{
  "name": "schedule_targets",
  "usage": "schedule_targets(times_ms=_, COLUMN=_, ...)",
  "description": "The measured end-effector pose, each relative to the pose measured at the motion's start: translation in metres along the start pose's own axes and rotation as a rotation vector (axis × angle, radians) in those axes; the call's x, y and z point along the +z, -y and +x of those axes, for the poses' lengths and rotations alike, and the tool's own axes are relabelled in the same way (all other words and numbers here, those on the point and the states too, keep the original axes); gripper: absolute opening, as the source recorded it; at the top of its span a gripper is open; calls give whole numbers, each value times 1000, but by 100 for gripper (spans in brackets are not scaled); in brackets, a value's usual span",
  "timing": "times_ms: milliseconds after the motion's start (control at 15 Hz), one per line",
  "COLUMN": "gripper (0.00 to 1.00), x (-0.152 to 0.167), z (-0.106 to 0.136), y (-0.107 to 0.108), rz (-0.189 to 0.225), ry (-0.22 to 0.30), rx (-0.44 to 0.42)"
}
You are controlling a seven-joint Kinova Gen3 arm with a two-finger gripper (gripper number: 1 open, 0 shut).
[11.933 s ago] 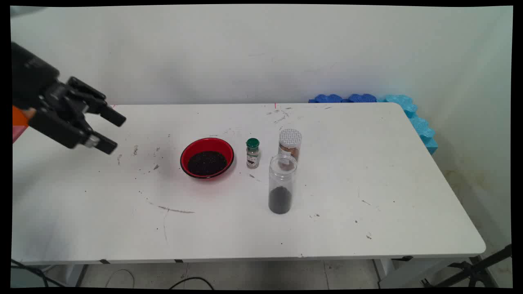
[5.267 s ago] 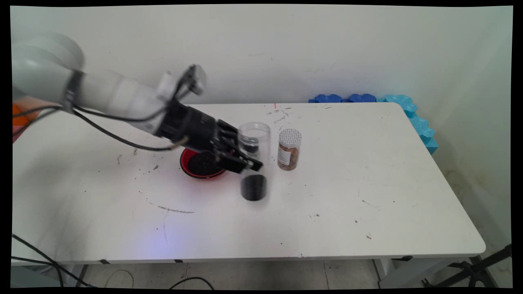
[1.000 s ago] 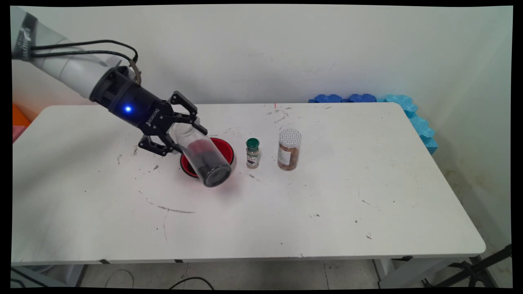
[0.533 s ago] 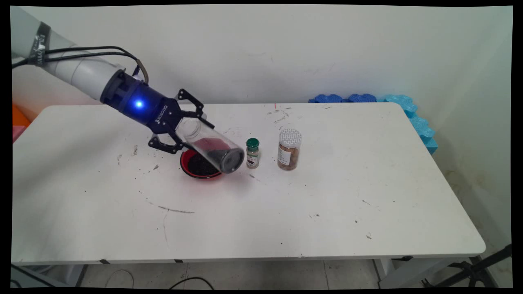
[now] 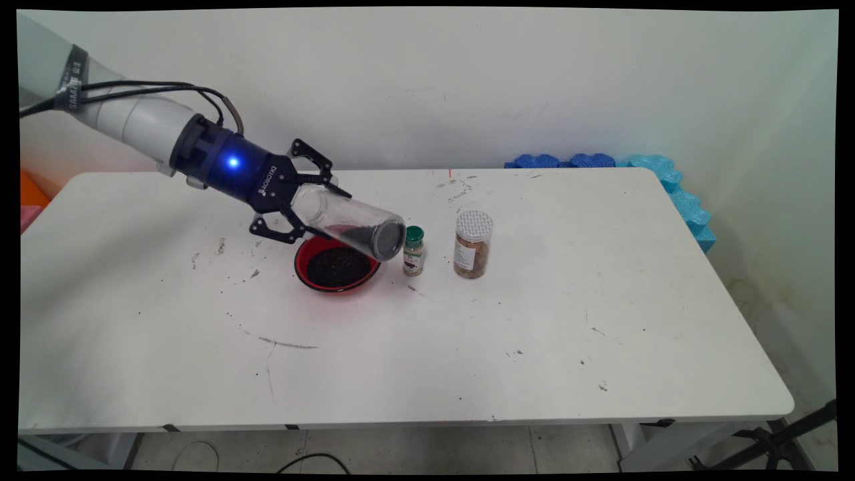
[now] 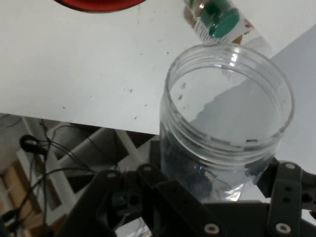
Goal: Pour the black seasoning powder in the red bowl
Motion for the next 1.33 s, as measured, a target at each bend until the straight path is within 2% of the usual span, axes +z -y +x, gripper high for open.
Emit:
schedule_targets(times_ms=267, gripper=0, x=-2, z=8, y=0, rz=-42, ry=2, rx=-105)
schedule_targets(times_ms=667, gripper=0, x=-2, z=15, y=0, rz=-85, ry=21, rx=-203)
schedule_targets(times_ms=1333, gripper=0, x=-5, z=26, y=2, rz=-182, ry=65, rx=-374)
